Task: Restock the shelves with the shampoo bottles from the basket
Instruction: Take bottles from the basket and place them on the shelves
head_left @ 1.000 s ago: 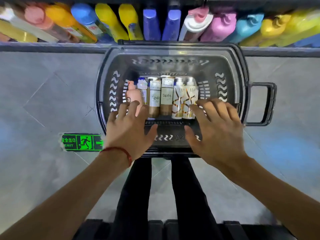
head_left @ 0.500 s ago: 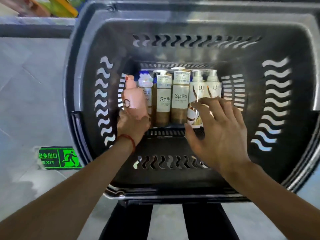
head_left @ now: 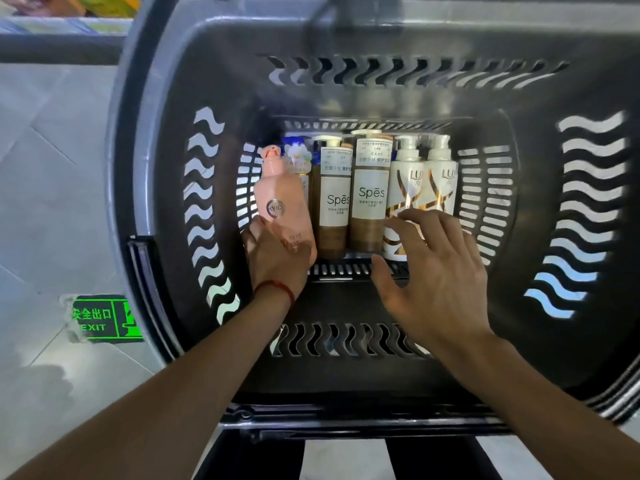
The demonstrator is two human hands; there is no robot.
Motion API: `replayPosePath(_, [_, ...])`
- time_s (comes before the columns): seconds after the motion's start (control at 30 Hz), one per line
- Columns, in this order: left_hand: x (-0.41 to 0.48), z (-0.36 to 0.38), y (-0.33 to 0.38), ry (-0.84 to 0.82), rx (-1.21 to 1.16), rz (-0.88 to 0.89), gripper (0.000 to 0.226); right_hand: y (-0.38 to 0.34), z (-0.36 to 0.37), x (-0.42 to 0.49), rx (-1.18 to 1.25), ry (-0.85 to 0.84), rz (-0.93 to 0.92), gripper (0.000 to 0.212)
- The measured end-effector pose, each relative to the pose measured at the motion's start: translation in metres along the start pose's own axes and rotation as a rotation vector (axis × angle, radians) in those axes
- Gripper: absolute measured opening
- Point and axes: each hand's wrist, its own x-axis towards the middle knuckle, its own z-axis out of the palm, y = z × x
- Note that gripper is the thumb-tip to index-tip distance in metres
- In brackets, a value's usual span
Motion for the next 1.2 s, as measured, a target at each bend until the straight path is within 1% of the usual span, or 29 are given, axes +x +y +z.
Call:
replayPosePath(0.1, [0.009,0.002,0.003,-0.038,-0.130,-0.099,0.087,0.005,0.003,0.003,0.039,0.030,0.033,0.046])
replayPosePath(0.17, [0.015,0.003,0.003,-0.059,-0.138,-0.154,0.095,0.008,0.005,0.004,0.061,0.028,0.057,0.048])
replayPosePath(0.23, [0.018,0.005,0.001,-0.039,-0.138,-0.162,0.102,0.011,0.008,0.004,0.077,0.034,0.068,0.049])
replayPosePath(0.33, [0.017,0.010,0.002,0.028,-0.085,-0.125,0.111,0.013,0.013,0.000,0.098,0.044,0.056,0.048])
replayPosePath(0.47, [0.011,0.021,0.008,0.055,-0.063,-0.061,0.100,0.014,0.014,-0.006,0.123,0.033,0.064,0.047])
replayPosePath(0.6, [-0.004,0.021,0.009,0.050,0.014,0.102,0.092,0.022,0.010,-0.011,0.160,0.046,0.093,0.044])
replayPosePath(0.67, [-0.013,0.018,0.012,0.027,0.004,0.158,0.087,0.029,0.006,-0.011,0.178,0.046,0.129,0.044])
replayPosePath(0.8, [-0.028,0.013,0.021,-0.052,-0.048,0.196,0.080,0.047,0.005,-0.005,0.215,0.008,0.198,0.047])
replayPosePath(0.87, [-0.037,0.012,0.028,-0.064,-0.073,0.216,0.074,0.057,0.011,0.000,0.251,-0.021,0.251,0.045])
replayPosePath(0.9, [-0.041,0.012,0.032,-0.070,-0.093,0.211,0.075,0.062,0.017,0.004,0.284,-0.045,0.290,0.046])
replayPosePath(0.97, [-0.046,0.015,0.038,-0.076,-0.110,0.187,0.082,0.070,0.032,0.013,0.367,-0.107,0.388,0.052])
replayPosePath(1.03, [-0.046,0.019,0.041,-0.076,-0.094,0.187,0.083,0.076,0.050,0.025,0.460,-0.150,0.512,0.060])
replayPosePath(1.2, [-0.035,0.030,0.040,-0.077,-0.090,0.190,0.084,0.092,0.087,0.057,0.697,-0.082,0.801,0.067])
